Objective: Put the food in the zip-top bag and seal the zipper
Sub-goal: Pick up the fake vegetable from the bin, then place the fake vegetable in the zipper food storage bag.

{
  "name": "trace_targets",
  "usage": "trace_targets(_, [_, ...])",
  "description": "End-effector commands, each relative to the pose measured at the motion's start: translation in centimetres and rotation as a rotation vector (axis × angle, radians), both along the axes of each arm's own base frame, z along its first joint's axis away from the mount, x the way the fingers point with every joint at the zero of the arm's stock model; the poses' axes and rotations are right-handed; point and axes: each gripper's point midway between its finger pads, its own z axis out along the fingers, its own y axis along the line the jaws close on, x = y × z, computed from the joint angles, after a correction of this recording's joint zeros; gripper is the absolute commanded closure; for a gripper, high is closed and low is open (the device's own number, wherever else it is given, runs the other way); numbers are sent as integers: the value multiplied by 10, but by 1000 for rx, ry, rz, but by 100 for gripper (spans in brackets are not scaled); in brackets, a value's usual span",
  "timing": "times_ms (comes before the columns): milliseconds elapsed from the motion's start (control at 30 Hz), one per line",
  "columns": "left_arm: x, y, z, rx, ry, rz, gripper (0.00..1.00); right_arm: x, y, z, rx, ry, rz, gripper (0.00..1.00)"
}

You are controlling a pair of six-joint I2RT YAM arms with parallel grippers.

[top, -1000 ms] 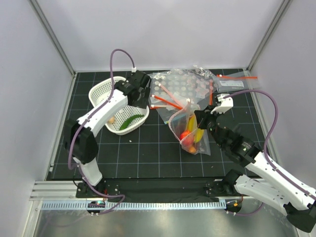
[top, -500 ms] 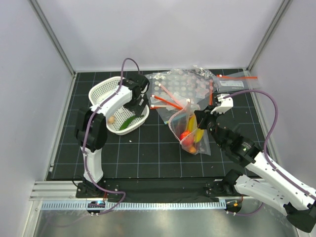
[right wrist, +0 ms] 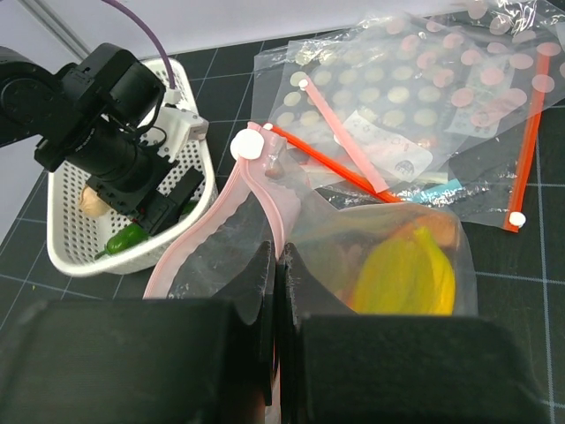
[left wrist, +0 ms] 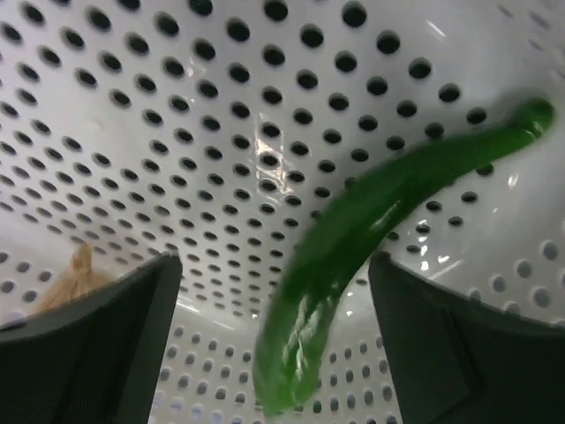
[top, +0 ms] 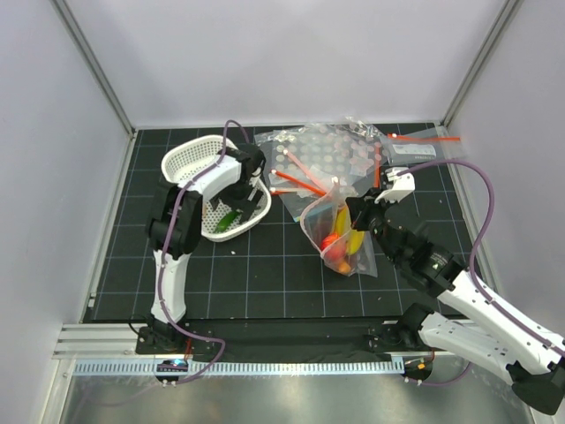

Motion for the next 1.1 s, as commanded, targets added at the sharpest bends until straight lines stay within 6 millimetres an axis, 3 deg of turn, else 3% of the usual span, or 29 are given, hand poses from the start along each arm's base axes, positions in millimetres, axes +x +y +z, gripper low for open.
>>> trace_targets(0, [3,13,-4,21,38,23,10,3,4,25,70,-68,-2,99])
trace_targets(67, [8,19,-10,62,48,30,10,3,4,25,69,-67,0,99])
trace_targets(167, [5,16,-19,33,104,39,23,4,6,23,65,-62,3,99])
trace_targets(200, [4,15,-19,31,110,40,38,4,6,22,63,-59,3,99])
trace_targets(333, [5,8,-1,-18,78,58,64,4,5,23,66,-64,1,99])
trace_targets(367, [5,4,12,-51,47,63,70,4,5,24,64,-64,0,99])
trace_targets(567, [7,-7,64,-166,-107,106,79,4,5,23,64,-64,2,99])
trace_targets(667, [4,-14,105,-233,-219,118,80,5,6,23,62,-63,2,99])
trace_targets(767, [-2,-27,129,-330,-267,119,82,6,7,22,57,-60,4,99])
trace_targets(800, [-6,-31,145,-386,-313,124,82,6,8,20,53,-56,7,99])
trace_targets(867, [-14,-44,160,-488,-334,119,82,6,9,20,54,-55,13,99])
trace_targets(900, [-15,-53,188,-586,-413,111,82,6,10,20,54,-55,16,99])
trace_targets(933, [-26,-62,186,-656,-387,103,81,6,10,21,55,-56,16,99])
trace_targets(967, [-23,-72,203,-738,-445,84,81,5,10,21,57,-55,19,99])
trace_targets(1000, [-40,-81,214,-833,-445,83,80,5,10,21,59,-58,22,99])
trace_targets(1067, [-50,-93,232,-940,-487,69,79,4,11,22,61,-59,26,99])
